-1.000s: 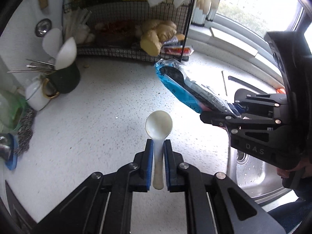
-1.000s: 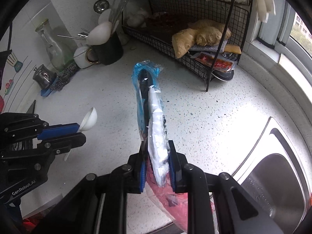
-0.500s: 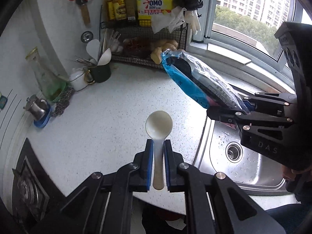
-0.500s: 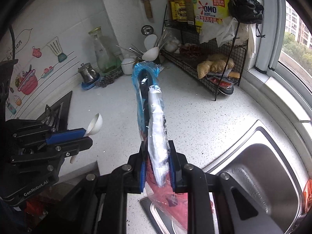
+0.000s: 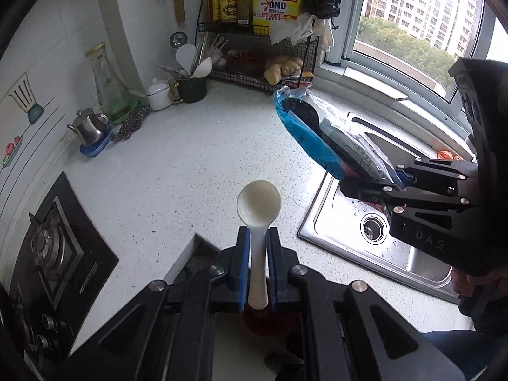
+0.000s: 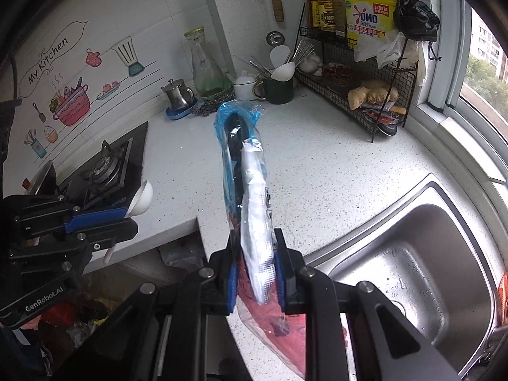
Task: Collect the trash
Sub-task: 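Carry the package and white spoon down over the red bin, then open the left tool then the right tool to drop items into the bin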
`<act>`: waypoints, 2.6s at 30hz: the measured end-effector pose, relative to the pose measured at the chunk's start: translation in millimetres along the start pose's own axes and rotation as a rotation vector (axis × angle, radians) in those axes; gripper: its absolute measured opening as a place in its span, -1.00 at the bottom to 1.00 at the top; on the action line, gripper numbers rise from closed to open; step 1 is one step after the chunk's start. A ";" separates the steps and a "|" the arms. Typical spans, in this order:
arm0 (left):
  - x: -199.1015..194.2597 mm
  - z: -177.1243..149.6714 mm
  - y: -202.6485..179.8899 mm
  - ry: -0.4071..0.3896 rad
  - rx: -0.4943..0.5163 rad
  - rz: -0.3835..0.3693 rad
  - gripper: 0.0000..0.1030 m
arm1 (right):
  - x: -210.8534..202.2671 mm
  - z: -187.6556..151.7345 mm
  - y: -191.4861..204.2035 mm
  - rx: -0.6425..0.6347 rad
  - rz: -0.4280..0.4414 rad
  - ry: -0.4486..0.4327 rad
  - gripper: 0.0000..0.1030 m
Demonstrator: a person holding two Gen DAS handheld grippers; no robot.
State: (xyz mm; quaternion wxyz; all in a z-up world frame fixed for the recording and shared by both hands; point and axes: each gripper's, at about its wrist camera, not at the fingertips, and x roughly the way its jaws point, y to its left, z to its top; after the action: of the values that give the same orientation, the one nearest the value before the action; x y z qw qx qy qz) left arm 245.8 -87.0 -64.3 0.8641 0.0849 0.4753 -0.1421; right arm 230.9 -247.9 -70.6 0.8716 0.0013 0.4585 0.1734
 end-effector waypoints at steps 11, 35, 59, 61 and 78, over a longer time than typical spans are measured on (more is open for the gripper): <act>-45.8 -78.1 20.3 -0.004 -0.025 -0.009 -0.82 | -10.7 -48.8 73.8 0.006 -0.028 -0.020 -0.66; -17.6 -239.7 29.5 0.147 -0.094 -0.091 -0.81 | 14.3 -185.3 134.6 0.056 -0.058 0.148 -0.66; 203.3 -307.8 24.2 0.302 -0.125 -0.196 -0.81 | 172.8 -271.8 59.7 0.166 -0.098 0.252 -0.66; 210.8 -305.4 23.8 0.295 -0.110 -0.198 -0.78 | 170.2 -269.7 58.7 0.171 -0.116 0.234 -0.66; 181.1 -304.1 55.5 0.250 -0.171 -0.151 1.00 | 194.1 -262.8 66.3 0.122 -0.078 0.307 -0.66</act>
State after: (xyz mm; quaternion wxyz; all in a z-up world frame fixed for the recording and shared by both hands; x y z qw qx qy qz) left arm 113.4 21.3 -379.0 0.7892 -0.0080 0.5946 -0.1537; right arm 101.6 -168.0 -367.3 0.7956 0.0101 0.5957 0.1096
